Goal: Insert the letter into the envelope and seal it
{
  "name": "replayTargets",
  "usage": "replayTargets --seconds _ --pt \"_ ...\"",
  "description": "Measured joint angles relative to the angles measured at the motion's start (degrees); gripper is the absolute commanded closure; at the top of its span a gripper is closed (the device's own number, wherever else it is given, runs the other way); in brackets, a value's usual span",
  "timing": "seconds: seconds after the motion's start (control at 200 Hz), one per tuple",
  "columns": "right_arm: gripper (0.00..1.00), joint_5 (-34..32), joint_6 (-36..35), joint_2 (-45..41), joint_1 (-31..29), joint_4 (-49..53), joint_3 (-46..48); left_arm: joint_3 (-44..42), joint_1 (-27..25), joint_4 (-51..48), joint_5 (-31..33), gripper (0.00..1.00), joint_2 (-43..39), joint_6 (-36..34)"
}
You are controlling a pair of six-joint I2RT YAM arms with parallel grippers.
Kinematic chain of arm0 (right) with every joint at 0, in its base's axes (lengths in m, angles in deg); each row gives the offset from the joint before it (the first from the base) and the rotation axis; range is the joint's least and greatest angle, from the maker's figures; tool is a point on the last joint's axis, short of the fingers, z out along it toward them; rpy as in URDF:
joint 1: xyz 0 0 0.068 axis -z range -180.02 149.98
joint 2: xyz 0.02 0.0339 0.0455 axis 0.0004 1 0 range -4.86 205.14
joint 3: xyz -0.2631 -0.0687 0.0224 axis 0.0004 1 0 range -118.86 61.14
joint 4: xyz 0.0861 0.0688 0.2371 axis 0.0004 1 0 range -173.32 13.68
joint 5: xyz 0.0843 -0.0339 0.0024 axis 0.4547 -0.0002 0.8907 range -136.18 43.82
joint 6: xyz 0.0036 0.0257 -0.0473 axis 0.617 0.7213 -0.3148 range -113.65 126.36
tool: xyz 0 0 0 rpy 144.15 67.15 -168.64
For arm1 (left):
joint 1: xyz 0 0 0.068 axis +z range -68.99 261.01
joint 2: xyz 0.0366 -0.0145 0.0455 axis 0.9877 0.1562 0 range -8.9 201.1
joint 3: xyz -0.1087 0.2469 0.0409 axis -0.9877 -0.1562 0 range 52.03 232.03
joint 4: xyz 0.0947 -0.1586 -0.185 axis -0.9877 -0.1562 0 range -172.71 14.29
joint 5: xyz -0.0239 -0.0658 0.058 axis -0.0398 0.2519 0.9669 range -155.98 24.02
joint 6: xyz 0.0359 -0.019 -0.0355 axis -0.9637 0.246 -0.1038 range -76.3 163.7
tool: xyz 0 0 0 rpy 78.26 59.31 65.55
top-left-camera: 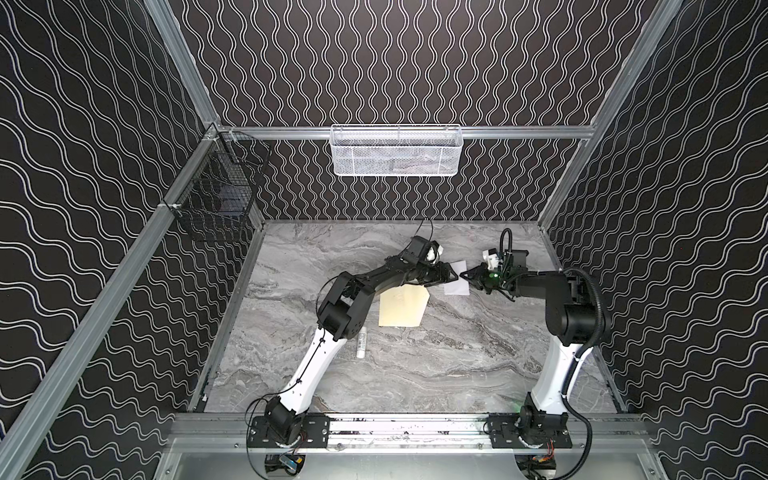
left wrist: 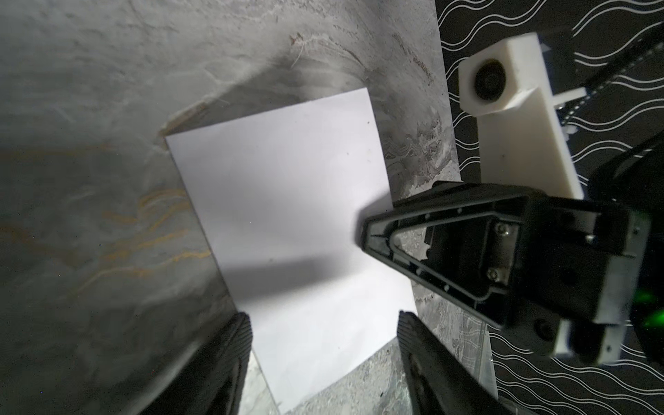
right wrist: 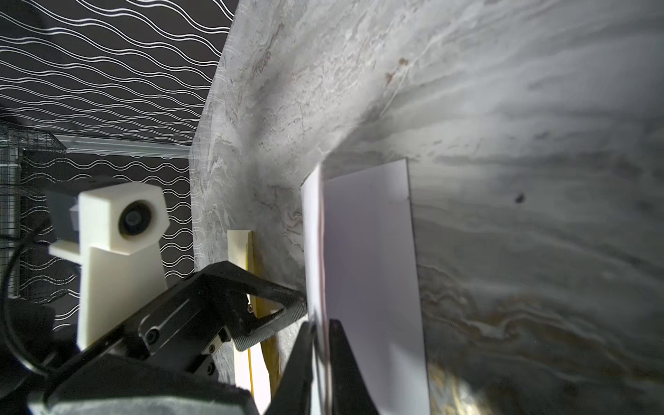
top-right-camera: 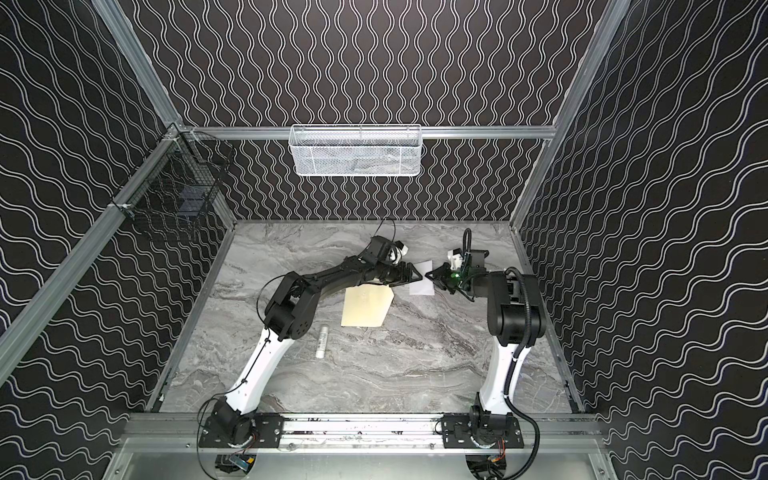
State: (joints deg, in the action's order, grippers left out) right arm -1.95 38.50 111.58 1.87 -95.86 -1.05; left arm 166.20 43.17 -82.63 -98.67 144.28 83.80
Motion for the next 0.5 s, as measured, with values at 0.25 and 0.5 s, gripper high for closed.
replayTargets --seconds 0.25,0.5 --pt "0.99 0.8 0.2 -5.5 0.3 -0.2 2.1 -5.9 0.5 0.6 -0.1 0.28 -8.1 0.0" --pt "1.00 5.8 1.9 -15.9 0.5 -5.6 11.2 -17.5 2.2 5.5 -2.1 0.25 -19.4 2.0"
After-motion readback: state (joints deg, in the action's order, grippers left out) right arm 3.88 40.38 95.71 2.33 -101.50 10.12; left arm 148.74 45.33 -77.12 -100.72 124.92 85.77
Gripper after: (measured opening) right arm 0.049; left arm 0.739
